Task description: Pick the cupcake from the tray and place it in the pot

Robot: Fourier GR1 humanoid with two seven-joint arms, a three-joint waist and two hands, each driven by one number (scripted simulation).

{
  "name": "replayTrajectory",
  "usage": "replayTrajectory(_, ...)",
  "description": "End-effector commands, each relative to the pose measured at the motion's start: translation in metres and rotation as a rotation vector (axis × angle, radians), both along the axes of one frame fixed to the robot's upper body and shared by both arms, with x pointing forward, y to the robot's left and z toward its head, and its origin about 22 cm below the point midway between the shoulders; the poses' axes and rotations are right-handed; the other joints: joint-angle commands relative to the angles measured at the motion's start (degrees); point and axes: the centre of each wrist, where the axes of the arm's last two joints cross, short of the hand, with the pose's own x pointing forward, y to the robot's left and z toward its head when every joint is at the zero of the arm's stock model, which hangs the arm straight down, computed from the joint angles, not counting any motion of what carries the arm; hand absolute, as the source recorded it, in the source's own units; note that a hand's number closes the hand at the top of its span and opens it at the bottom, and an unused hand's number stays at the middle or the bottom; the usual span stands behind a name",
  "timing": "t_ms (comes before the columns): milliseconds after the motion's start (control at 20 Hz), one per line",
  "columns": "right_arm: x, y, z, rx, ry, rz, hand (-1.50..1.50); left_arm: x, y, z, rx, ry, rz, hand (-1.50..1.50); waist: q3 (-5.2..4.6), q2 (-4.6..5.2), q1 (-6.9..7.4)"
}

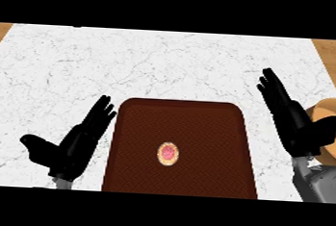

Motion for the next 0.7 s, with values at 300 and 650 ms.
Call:
replayTrajectory(300,0.012,0.062,0.031,-0.431,-0.252,0.402,-1.50,0.020,0.019,0.017,0.139,-0.047,0.070,0.00,-0.54,-3.38,5.55)
replayTrajectory(650,-0.058,0.114,-0.026,-0.295,-0.562,0.203,-1.50,0.046,0.041,0.054,0.152,-0.048,0.175,0.00,2.01,-0.60,0.14)
